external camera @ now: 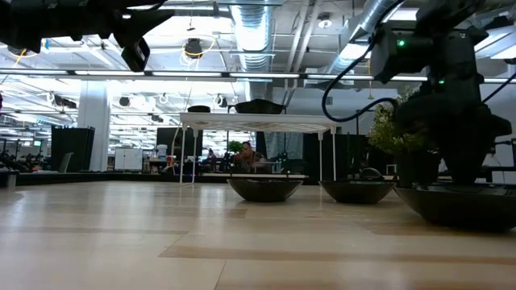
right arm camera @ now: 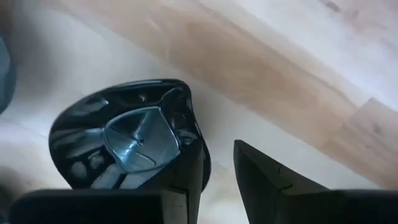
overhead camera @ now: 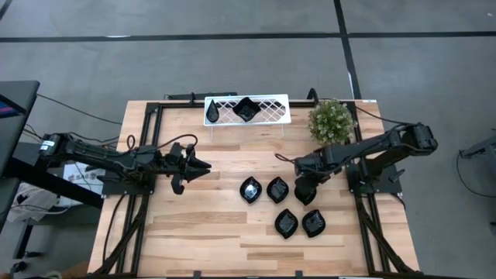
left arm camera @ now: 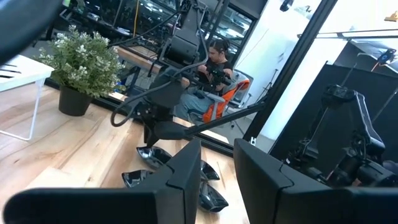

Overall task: Pick & Place Mini shaped plates
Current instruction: Put the black leaf-shaped plate on the shelf

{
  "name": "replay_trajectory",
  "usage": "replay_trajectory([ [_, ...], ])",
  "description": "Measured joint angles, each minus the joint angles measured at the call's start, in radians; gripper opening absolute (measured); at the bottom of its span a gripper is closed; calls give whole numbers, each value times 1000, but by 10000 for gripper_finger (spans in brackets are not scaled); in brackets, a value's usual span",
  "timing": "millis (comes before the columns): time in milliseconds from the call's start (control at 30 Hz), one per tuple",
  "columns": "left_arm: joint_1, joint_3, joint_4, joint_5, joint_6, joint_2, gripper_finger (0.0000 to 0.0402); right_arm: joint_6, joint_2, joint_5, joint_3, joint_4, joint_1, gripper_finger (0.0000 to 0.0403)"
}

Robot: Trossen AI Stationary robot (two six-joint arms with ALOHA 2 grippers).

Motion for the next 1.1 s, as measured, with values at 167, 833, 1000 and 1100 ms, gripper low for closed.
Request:
replay_trajectory([
  [167,0,0,5,0,0,0,97,-40,0,2,0,22,-18,86],
  [833,0,0,13,0,0,0,97,9,1,-34,-57,122,21,82],
  [1000,0,0,13,0,0,0,97,11,1,-34,-57,122,20,57],
  [1100,0,0,13,0,0,0,97,11,0,-33,-57,121,20,35],
])
